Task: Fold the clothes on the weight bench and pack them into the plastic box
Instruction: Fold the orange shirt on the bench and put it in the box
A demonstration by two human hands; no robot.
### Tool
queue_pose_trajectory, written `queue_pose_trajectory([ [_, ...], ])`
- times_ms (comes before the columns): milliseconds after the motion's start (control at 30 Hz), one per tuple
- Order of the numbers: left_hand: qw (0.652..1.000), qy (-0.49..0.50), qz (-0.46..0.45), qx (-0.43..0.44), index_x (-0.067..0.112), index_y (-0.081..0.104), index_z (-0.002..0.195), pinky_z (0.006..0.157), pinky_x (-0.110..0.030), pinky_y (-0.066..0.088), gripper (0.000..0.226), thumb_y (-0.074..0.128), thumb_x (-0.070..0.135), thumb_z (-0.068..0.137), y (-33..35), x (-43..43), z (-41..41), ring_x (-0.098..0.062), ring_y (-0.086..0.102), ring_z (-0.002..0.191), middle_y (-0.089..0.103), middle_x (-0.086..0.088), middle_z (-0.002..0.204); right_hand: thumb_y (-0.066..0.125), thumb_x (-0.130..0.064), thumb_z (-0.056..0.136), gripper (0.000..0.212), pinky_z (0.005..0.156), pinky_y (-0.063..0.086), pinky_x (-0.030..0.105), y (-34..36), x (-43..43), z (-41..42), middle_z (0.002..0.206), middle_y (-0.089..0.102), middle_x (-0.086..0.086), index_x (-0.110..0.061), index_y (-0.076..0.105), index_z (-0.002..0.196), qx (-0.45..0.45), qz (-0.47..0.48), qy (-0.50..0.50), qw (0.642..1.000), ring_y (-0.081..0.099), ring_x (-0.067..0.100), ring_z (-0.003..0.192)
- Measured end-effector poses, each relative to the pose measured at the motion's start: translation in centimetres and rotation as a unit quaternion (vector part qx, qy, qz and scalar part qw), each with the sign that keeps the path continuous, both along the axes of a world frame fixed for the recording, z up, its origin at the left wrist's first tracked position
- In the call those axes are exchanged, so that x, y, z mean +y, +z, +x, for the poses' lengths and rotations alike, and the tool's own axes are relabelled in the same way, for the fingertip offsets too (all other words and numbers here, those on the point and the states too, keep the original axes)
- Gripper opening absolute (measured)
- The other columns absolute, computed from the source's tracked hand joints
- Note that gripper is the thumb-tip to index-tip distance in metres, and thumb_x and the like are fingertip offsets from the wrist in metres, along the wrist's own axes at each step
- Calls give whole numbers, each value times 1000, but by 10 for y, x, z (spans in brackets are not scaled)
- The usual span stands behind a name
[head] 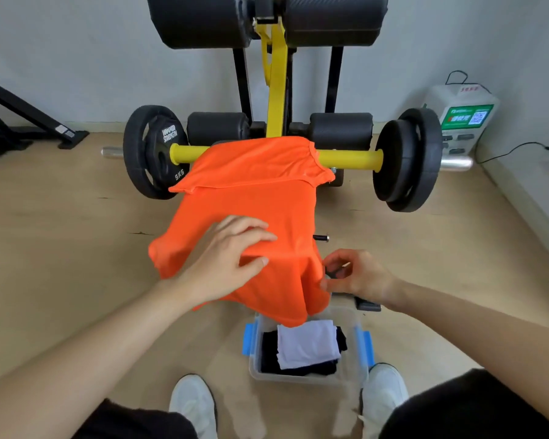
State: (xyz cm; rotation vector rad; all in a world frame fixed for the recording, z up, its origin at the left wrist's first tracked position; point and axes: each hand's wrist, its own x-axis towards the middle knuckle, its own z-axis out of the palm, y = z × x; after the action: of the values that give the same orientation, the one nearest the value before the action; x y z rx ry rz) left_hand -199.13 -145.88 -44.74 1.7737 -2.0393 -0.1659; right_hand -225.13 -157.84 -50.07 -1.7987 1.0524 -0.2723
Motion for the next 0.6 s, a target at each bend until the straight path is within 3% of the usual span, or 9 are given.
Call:
queue_pose_trajectory([
  [67,1000,2,-9,-5,35,68,120,102,-42,43,36,59,45,86,0,-1,0,-12,50,121,58,14,130,91,-24,68,36,77,53,30,-12,4,-2,90,68,2,-19,71,97,14,-13,11,1000,57,7,72],
  [133,1000,8,-18,-9,35,68,118,100,-45,44,34,61,45,86,1,-3,-2,-13,52,119,59,14,128,91,-27,67,35,76,52,35,-21,7,-1,83,63,-4,-21,71,95,16,-29,13,999,54,8,71],
  [300,999,24,-46,-16,31,70,112,95,-48,45,31,64,40,83,-1,-5,-9,-18,57,114,62,11,123,81,-15,78,9,64,45,24,-26,7,5,69,66,-7,-11,73,79,18,-47,14,999,54,1,60],
  [400,997,36,-66,-20,27,70,110,92,-47,46,31,64,35,81,-3,-4,-14,-20,58,112,63,9,121,75,-8,83,15,57,37,12,-10,0,3,55,55,-16,-13,68,70,36,-19,56,998,48,-1,51],
  [500,995,27,-93,-29,24,72,109,88,-45,46,29,66,28,81,-3,-4,-21,-21,59,109,65,7,118,75,-9,84,21,55,38,12,15,-9,-2,56,55,-15,-18,64,69,44,-23,84,995,48,-1,50],
  [600,991,-8,-128,-42,22,73,106,84,-42,45,26,70,24,81,-2,-4,-34,-22,60,103,67,8,110,78,-8,83,9,61,48,18,38,-17,-7,68,67,1,-4,69,82,-9,-2,66,998,57,7,60],
])
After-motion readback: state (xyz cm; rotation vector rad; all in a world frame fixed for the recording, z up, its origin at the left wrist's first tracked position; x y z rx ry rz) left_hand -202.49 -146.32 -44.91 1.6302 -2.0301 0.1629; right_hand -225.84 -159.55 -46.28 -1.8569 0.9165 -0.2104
